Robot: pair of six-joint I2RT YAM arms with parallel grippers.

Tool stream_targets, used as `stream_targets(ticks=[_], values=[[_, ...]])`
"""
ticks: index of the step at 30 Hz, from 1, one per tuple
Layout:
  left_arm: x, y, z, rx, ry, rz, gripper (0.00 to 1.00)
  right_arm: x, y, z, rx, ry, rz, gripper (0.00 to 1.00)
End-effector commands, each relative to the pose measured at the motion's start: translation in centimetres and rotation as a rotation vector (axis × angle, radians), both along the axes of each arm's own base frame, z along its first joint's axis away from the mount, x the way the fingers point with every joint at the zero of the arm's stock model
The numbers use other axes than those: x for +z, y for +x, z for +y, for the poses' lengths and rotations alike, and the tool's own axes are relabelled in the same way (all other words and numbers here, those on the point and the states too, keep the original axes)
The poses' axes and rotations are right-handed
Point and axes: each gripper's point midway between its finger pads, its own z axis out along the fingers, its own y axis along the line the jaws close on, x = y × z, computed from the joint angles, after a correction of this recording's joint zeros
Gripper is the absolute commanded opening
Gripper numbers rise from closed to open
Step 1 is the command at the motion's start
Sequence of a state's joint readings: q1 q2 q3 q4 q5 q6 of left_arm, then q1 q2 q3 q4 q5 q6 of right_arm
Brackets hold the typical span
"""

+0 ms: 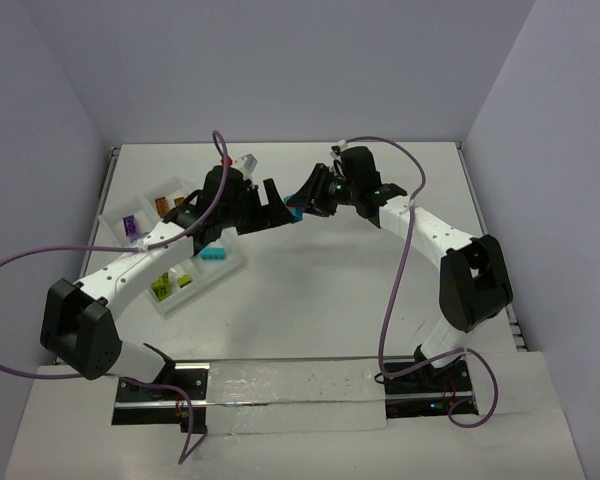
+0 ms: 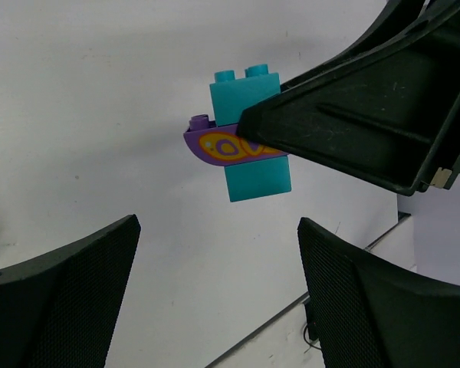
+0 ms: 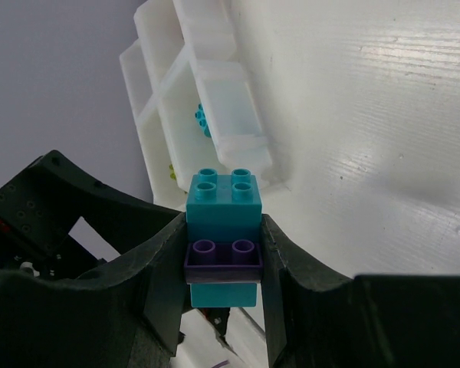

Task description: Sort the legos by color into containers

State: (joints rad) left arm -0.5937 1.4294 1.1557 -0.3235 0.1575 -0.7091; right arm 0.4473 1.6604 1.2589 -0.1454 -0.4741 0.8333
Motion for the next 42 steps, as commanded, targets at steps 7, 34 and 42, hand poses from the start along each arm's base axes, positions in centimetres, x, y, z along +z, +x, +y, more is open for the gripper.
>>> stream_targets(ticks=[7,34,42], values=[[3.3,1.0,-2.8,-0.05,-0.086,-0.081,0.9,3.0,1.0,1.0,0.019,0.049,-0.074,0.0],[3.3,2.2,-3.4,-0.01,-0.101,-0.109,0.71,3.7,0.5,1.2,0.032,0.071,-0.078,0.0],[2.9,2.2,-3.4,-0.012,-0.087,-0.108,0.67,3.8,0.5,1.3,0.038,0.077,-0.076,0.0]])
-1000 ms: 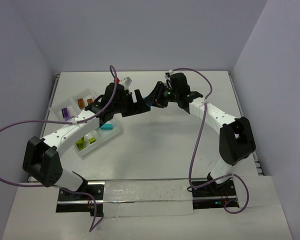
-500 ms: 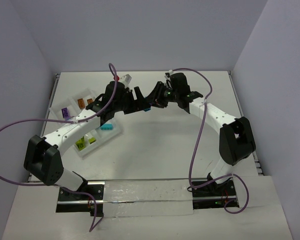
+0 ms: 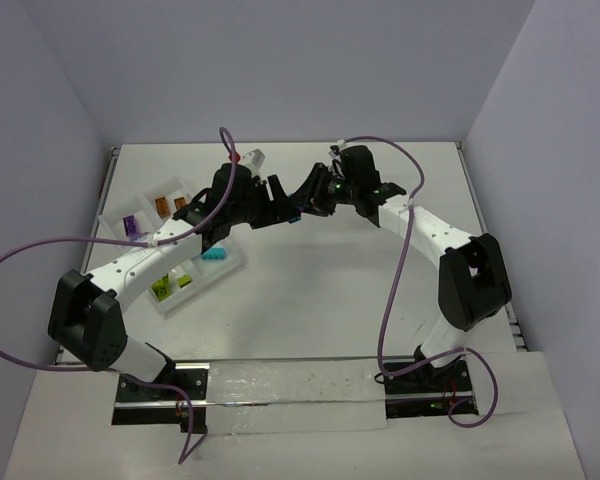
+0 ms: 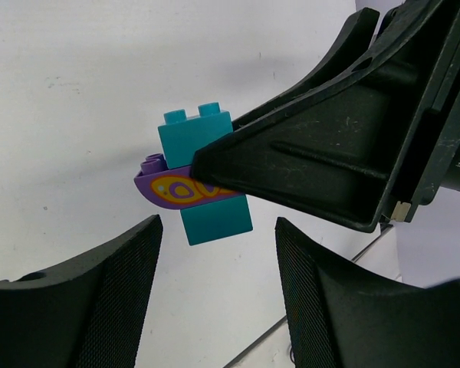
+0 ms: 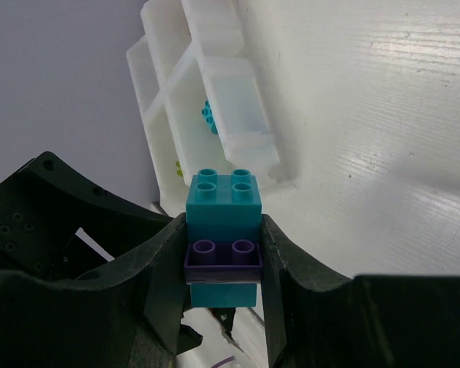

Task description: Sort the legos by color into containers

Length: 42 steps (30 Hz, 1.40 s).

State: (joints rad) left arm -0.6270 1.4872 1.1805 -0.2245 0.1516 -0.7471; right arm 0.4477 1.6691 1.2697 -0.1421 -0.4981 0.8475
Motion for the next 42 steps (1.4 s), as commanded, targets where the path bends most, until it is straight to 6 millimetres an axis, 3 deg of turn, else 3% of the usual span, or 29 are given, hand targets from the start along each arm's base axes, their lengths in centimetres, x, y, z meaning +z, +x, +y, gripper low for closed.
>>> stream_targets(ticks=[1,13,26,30,34,35,36,38,42], values=[[2.2,1.1,-0.9,-0.003,-0.027,-0.074,0.67,3.5,0.5,0.9,0.022,0.057,-0.087,0.0],[1.8,1.2,-0.6,0.005,-0.014,-0.075,0.64,3.7,0.1,1.2,0.039,0.08,-0.079,0.0],[1.5,0.7,-0.1,0.005,0.011,-0.068,0.48,3.4,-0.2,0.8,0.052,0.102,-0.058,0.0],[1.3,0.4,0.1,0.002,0.015,-0.065,0.39,3.1,-0.1,0.4,0.051,0.11,-0.045,0.0],[0.9,0.0,0.0,-0.015,0.015,-0.055,0.21,2.8,0.3,-0.2,0.032,0.131,-0.028,0.0],[0.9,0.0,0.0,-0.016,0.016,-0.054,0.2,2.6,0.3,-0.2,0.032,0.13,-0.022,0.0],[0.5,-0.1,0.0,-0.024,0.024,-0.046,0.11,2.6,0.5,-0.4,0.022,0.136,-0.019,0.0],[0.2,-0.3,0.0,-0.037,0.029,-0.035,0.02,2.4,0.8,-0.8,0.003,0.138,-0.01,0.0],[0.0,-1.0,0.2,-0.044,0.03,-0.022,0.0,3.1,1.7,-1.2,-0.02,0.154,-0.034,0.0]])
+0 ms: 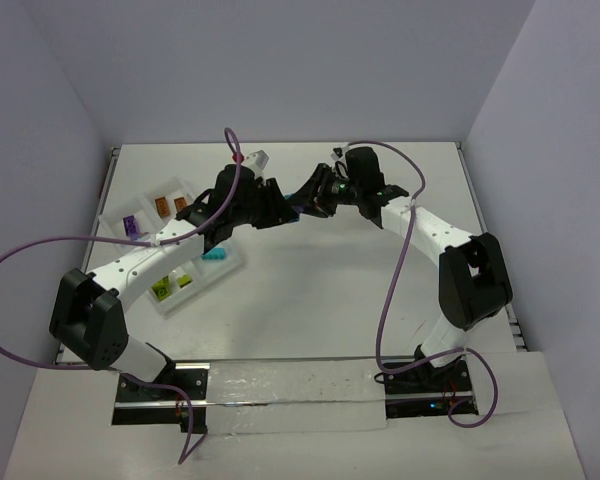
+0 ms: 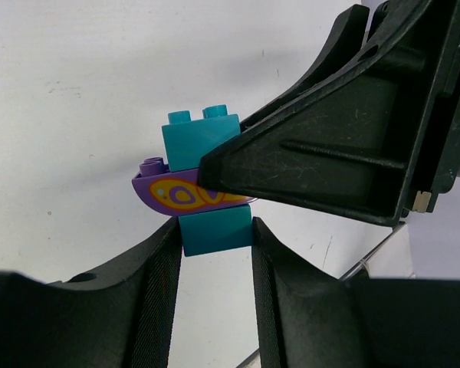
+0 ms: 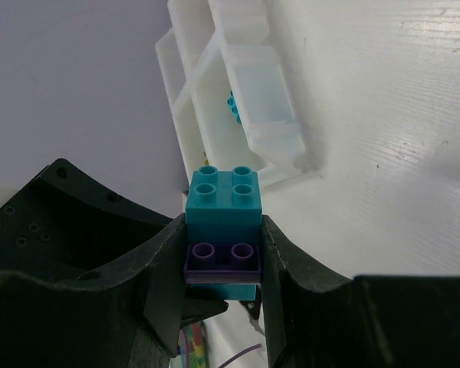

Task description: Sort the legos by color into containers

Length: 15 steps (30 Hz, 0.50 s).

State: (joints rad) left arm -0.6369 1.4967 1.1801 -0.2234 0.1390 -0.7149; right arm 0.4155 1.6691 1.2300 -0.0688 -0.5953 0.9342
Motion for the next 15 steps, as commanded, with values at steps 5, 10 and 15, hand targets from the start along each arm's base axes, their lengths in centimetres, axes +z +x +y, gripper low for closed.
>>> stream_targets(ticks=[5,10,15], values=[[0.5,-1.9,1.1,-0.022,0.001,0.002,0.0,2.8,3.1,-1.6,-0.071,0.049,-0.098,0.0],[0.3,-3.4,2.0,-0.027,0.009,0.03,0.0,2.9,3.7,-2.0,-0.091,0.046,-0.111,0.0],[0.7,-4.3,4.0,0.032,0.051,0.047,0.0,2.6,3.4,-2.6,-0.098,0.028,-0.118,0.0]])
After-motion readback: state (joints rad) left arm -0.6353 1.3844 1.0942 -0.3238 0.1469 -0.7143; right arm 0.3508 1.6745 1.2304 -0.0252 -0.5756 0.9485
